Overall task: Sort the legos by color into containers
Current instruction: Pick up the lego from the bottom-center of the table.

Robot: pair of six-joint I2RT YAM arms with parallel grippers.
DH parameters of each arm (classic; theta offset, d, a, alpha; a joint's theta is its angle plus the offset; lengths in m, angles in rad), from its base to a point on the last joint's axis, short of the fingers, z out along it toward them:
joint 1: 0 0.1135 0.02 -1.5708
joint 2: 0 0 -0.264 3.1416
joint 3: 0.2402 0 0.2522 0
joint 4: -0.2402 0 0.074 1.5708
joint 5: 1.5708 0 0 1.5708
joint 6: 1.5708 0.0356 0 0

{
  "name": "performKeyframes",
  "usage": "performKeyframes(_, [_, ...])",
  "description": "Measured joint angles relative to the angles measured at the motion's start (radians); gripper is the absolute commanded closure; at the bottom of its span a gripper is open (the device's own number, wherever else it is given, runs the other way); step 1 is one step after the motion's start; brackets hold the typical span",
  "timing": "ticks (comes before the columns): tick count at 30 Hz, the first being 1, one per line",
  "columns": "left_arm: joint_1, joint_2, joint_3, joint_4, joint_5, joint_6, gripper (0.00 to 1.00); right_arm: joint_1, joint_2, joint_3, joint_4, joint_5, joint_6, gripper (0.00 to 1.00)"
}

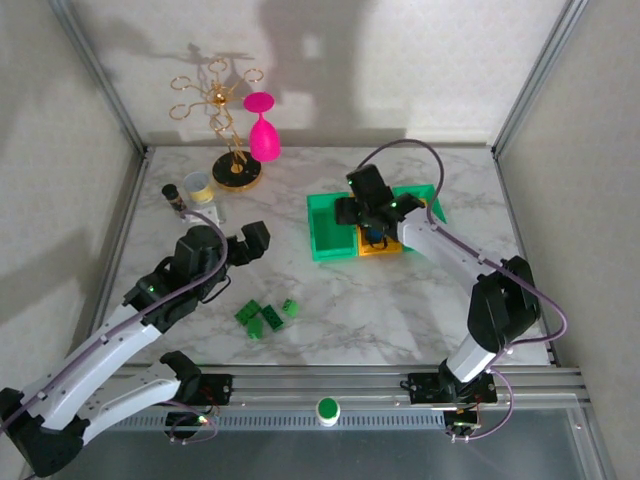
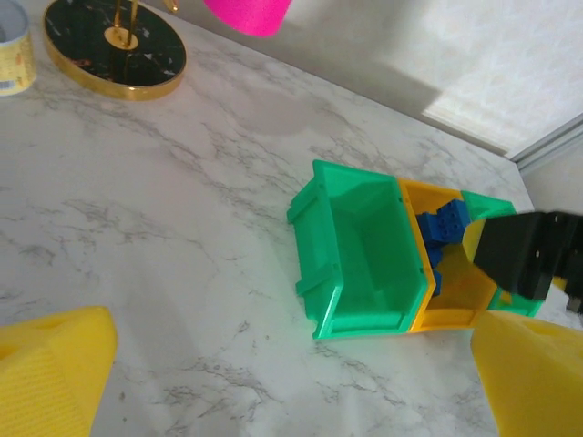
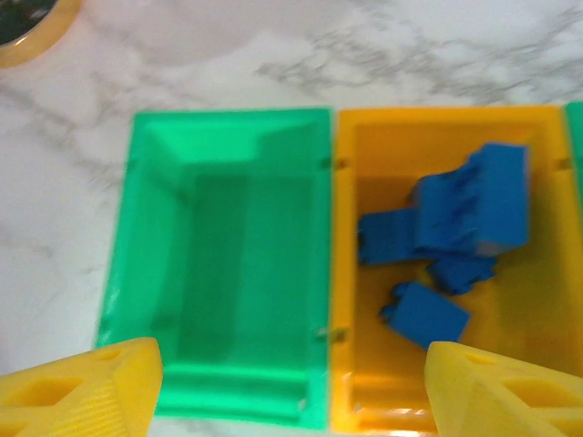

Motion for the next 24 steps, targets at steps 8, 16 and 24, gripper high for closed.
performKeyframes(8, [0.0, -0.107, -0.05, -0.087, -0.051, -0.071, 0.01, 0.219, -0.008, -0.079, 0.014, -0.049, 0.015, 0.21])
performKeyframes(16, [0.0, -0.183, -0.09, -0.147, -0.102, -0.137, 0.01, 0.341, 0.045, -0.135, 0.056, -0.103, 0.042, 0.23])
performKeyframes(24, [0.0, -0.201, -0.108, -0.181, -0.12, -0.165, 0.0, 0.444, 0.117, -0.182, 0.119, -0.163, 0.026, 0.27])
